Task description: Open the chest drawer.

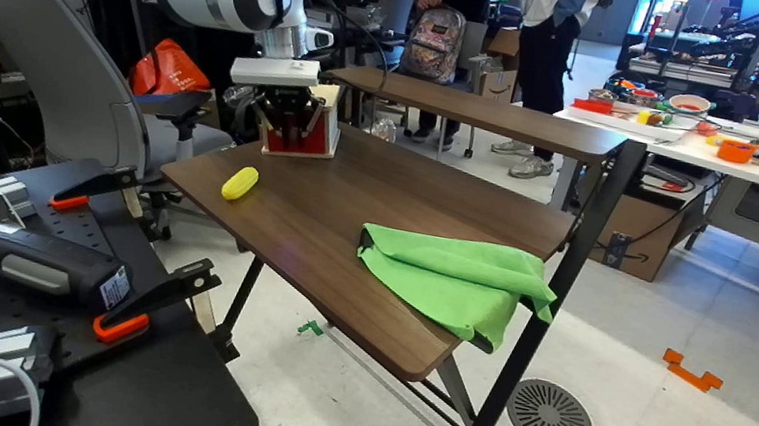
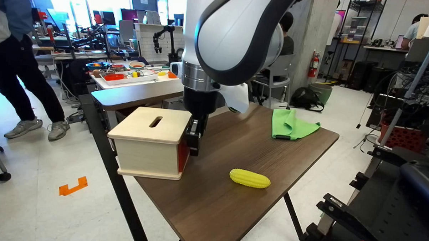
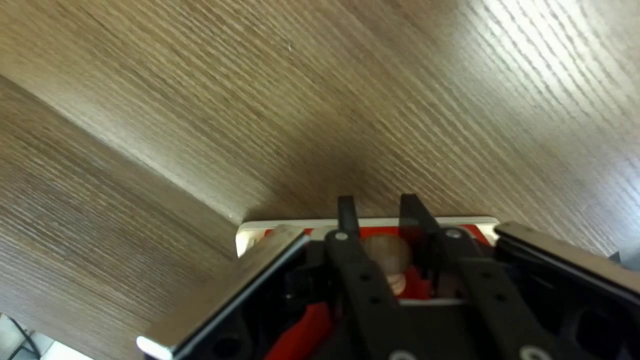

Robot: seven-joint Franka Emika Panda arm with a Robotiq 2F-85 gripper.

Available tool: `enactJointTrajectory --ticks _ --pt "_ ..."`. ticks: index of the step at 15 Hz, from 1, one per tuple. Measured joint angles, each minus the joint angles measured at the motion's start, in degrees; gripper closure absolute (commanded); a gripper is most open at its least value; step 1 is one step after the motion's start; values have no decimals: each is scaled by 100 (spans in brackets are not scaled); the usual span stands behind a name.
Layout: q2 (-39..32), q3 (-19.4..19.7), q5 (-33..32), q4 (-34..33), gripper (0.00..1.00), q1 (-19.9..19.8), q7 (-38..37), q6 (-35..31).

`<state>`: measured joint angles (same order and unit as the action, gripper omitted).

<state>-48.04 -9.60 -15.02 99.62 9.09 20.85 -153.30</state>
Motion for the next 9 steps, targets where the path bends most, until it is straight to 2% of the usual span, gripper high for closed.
enactJointTrajectory --ticks 9 --pt "355 142 -3 551 93 -33 -8 143"
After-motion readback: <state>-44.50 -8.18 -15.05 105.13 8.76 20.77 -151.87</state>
